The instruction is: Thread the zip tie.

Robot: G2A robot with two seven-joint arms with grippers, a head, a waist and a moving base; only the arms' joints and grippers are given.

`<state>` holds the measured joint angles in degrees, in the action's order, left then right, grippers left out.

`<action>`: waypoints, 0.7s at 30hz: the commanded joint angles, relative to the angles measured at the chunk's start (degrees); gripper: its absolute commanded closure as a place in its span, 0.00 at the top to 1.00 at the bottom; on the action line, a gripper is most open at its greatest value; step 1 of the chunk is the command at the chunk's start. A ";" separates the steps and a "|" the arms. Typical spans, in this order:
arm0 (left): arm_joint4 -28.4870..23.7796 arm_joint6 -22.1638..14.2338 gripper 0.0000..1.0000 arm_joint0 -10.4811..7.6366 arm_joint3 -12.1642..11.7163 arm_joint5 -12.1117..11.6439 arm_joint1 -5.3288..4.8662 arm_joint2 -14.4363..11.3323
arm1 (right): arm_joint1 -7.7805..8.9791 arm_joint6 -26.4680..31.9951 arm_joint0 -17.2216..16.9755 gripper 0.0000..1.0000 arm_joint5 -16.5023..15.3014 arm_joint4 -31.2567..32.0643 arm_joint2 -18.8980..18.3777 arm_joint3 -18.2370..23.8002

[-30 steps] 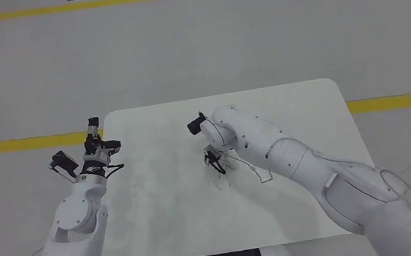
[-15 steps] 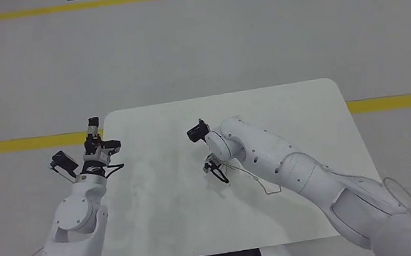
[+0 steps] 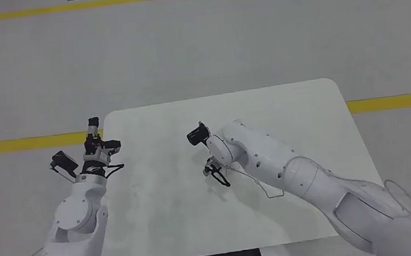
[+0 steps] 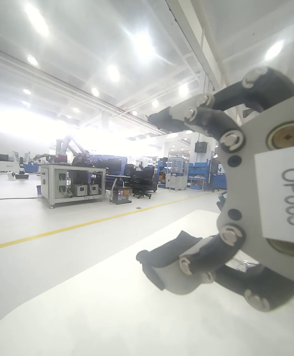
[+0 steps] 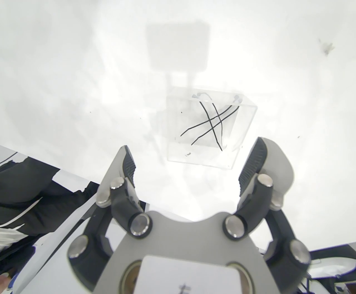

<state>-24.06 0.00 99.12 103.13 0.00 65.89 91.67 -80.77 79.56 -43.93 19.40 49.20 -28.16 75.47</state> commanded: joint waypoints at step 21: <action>0.00 0.00 1.00 0.00 0.00 0.00 0.00 0.00 | -0.72 0.08 -0.88 0.32 0.08 4.65 -0.28 0.59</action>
<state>-24.06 0.00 99.12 103.13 0.00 65.89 91.67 -81.47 79.64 -44.65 19.48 53.48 -28.20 76.02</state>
